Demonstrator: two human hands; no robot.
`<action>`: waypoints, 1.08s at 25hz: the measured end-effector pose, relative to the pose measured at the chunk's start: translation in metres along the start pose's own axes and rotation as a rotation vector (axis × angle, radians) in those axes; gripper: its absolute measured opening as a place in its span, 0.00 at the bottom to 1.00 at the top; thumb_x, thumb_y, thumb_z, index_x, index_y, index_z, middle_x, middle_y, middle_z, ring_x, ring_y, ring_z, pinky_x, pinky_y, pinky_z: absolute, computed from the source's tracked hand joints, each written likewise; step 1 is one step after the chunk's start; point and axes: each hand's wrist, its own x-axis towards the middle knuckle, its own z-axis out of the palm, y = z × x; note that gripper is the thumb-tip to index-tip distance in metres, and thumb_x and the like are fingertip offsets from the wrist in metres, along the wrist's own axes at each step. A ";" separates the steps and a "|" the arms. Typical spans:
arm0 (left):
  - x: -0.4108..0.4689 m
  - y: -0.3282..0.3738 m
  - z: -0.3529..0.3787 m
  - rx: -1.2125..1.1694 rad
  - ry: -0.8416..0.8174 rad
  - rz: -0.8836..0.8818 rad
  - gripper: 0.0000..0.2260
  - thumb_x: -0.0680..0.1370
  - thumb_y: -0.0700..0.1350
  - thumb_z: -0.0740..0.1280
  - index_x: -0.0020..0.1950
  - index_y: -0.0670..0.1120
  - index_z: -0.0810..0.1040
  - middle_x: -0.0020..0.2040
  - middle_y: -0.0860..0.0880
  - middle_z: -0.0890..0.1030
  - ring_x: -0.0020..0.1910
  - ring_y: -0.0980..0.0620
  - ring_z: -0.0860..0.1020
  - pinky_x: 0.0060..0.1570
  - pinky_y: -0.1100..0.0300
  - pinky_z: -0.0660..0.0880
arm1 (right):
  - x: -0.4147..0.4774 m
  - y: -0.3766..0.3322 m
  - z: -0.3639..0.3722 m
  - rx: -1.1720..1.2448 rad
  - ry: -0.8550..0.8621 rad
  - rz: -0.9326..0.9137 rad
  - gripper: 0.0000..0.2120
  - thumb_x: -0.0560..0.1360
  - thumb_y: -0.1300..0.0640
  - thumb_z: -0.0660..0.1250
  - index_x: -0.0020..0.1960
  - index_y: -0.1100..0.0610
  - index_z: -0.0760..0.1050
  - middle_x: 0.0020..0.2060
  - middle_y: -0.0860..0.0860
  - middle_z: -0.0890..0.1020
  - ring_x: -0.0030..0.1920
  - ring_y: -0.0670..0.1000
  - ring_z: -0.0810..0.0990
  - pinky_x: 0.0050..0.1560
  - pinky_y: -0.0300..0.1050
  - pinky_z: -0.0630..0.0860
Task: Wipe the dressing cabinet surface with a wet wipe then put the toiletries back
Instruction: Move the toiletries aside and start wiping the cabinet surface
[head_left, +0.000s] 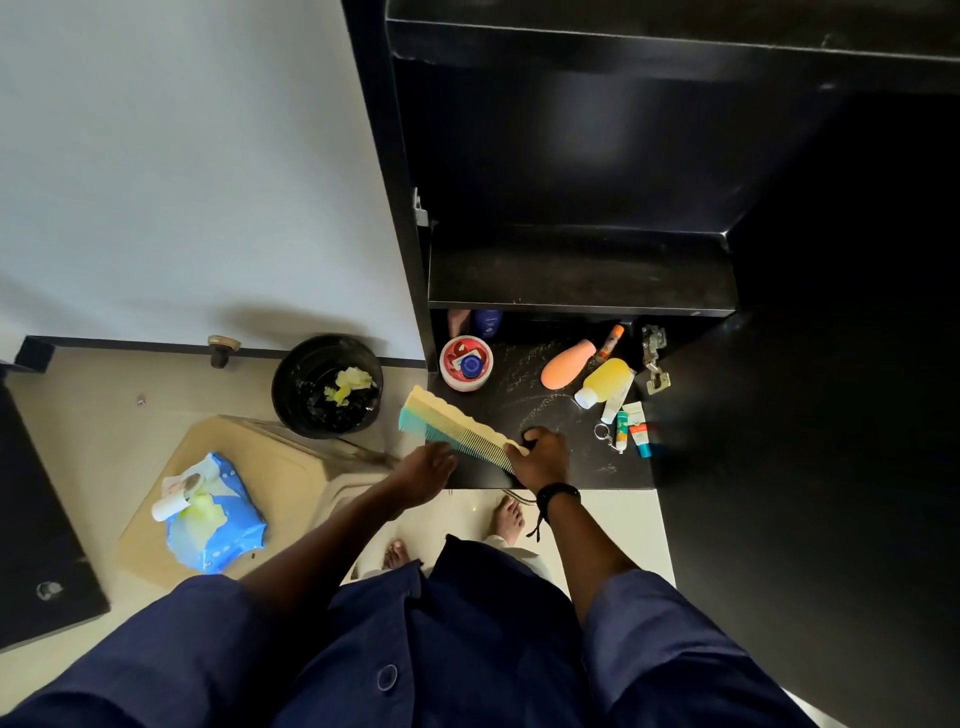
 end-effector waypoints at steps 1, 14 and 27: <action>0.001 0.005 0.002 -0.016 0.006 0.005 0.16 0.82 0.42 0.56 0.70 0.44 0.67 0.69 0.45 0.68 0.63 0.48 0.72 0.57 0.56 0.75 | 0.008 0.005 -0.001 0.045 0.045 0.003 0.15 0.67 0.50 0.75 0.49 0.56 0.78 0.48 0.58 0.80 0.49 0.58 0.81 0.49 0.49 0.80; 0.087 0.095 0.041 0.132 0.127 0.100 0.14 0.78 0.43 0.64 0.63 0.42 0.75 0.59 0.43 0.79 0.59 0.44 0.77 0.59 0.55 0.74 | 0.051 0.002 -0.107 0.022 0.240 -0.009 0.27 0.75 0.55 0.69 0.69 0.61 0.63 0.69 0.63 0.62 0.59 0.66 0.75 0.59 0.54 0.74; 0.166 0.162 0.064 0.620 0.101 -0.050 0.32 0.76 0.56 0.66 0.73 0.44 0.60 0.73 0.40 0.63 0.70 0.38 0.64 0.66 0.44 0.68 | 0.107 0.002 -0.131 -0.322 0.007 -0.187 0.39 0.71 0.51 0.69 0.76 0.53 0.53 0.70 0.64 0.64 0.69 0.66 0.66 0.69 0.56 0.66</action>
